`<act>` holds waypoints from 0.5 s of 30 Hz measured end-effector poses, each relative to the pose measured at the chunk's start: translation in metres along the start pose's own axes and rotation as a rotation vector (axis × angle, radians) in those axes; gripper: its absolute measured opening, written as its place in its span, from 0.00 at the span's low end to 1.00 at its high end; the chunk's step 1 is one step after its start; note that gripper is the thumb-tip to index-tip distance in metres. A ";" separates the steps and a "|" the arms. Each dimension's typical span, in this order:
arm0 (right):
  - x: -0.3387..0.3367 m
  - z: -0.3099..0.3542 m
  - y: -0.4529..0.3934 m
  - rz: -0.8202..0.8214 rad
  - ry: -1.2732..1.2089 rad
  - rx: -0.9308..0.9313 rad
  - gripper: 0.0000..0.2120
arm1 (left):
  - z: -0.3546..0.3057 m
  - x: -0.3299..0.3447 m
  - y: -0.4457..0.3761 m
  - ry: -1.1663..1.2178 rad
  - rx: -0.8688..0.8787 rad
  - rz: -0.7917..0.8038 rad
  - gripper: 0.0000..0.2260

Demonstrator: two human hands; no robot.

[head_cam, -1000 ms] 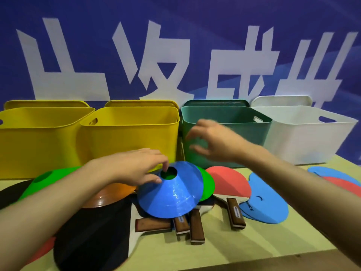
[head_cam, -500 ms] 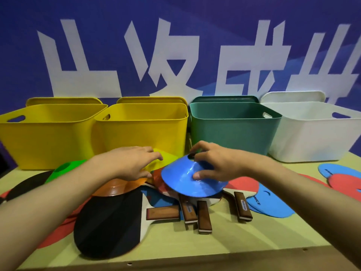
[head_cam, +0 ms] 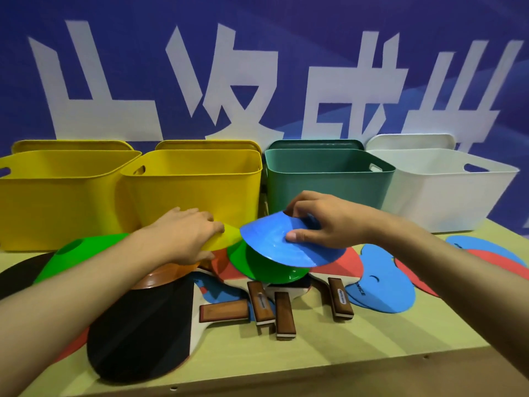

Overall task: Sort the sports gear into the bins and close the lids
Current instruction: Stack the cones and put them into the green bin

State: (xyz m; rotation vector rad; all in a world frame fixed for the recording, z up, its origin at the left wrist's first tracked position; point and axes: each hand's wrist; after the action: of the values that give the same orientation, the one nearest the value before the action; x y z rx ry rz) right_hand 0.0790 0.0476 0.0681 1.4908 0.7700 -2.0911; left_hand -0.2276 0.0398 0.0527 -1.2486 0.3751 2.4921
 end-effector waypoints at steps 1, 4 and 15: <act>-0.005 0.001 -0.002 -0.016 0.014 -0.012 0.29 | 0.000 0.001 0.000 -0.004 -0.003 0.021 0.34; -0.032 0.006 -0.011 -0.147 0.053 -0.069 0.29 | 0.003 0.008 0.000 0.006 -0.039 0.061 0.40; -0.107 -0.075 -0.089 -0.249 0.384 0.424 0.35 | 0.026 0.021 -0.004 0.149 -0.057 0.171 0.50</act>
State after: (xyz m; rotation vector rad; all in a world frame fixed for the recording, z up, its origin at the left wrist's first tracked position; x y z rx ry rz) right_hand 0.1061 0.1685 0.1667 2.1687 0.7007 -2.2815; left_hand -0.2566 0.0567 0.0507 -1.4888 0.4686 2.5739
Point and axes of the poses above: each hand's wrist, its own y-axis away from the middle knuckle, its own x-axis out of the palm, z = x × y, and after that the axes turned 10 degrees about -y, right-handed
